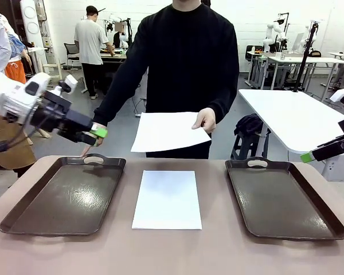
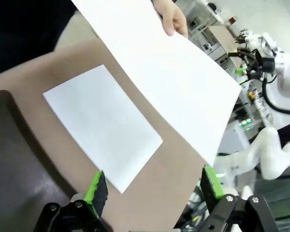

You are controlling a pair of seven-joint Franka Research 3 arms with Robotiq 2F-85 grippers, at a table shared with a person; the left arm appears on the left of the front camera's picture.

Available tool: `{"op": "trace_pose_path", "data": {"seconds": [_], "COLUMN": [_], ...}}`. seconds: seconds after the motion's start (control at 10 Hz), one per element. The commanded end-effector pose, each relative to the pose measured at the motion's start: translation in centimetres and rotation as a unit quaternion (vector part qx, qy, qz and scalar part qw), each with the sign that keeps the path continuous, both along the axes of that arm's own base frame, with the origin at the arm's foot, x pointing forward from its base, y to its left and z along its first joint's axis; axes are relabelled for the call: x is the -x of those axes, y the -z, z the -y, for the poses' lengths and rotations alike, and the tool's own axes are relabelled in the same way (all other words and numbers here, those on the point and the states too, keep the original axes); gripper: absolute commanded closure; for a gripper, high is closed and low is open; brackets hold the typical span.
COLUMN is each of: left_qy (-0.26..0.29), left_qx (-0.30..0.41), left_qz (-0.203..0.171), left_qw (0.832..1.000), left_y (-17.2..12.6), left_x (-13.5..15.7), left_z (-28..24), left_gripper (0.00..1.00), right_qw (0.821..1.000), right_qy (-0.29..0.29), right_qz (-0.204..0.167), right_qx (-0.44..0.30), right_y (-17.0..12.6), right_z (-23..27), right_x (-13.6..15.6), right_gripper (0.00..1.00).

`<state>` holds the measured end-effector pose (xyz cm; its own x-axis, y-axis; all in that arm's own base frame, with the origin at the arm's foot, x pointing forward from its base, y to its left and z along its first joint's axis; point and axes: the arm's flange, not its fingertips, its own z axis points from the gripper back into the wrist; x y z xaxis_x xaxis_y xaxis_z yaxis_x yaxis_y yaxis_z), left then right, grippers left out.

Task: Sort the A4 documents.
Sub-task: Receive the A4 Paper.

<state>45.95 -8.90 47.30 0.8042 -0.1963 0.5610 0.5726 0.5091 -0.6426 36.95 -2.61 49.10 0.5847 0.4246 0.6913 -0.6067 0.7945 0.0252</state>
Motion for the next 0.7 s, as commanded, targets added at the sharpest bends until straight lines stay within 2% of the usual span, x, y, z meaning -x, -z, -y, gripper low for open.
{"op": "trace_pose_path", "data": {"seconds": [0.0, 0.3, 0.6], "left_qy": [-0.013, -0.024, -0.022], "left_qx": [0.024, 0.086, 0.141], "left_qz": [-0.055, -0.11, -0.15], "left_qw": [0.998, 0.99, 0.978], "left_y": [1.1, 3.0, 4.3], "left_x": [-4.8, -8.3, -9.6], "left_z": [1.0, 3.4, 5.1], "left_gripper": [0.0, 0.0, 0.0], "right_qw": [1.0, 1.0, 1.0], "right_qy": [0.0, 0.0, 0.0], "right_qz": [0.0, 0.0, 0.0], "right_qx": [-0.003, -0.003, -0.003], "right_y": [0.0, 0.0, 0.0], "right_z": [0.1, 0.1, 0.1], "right_x": [0.0, 0.0, 0.0], "right_gripper": [0.0, 0.0, 0.0]}}
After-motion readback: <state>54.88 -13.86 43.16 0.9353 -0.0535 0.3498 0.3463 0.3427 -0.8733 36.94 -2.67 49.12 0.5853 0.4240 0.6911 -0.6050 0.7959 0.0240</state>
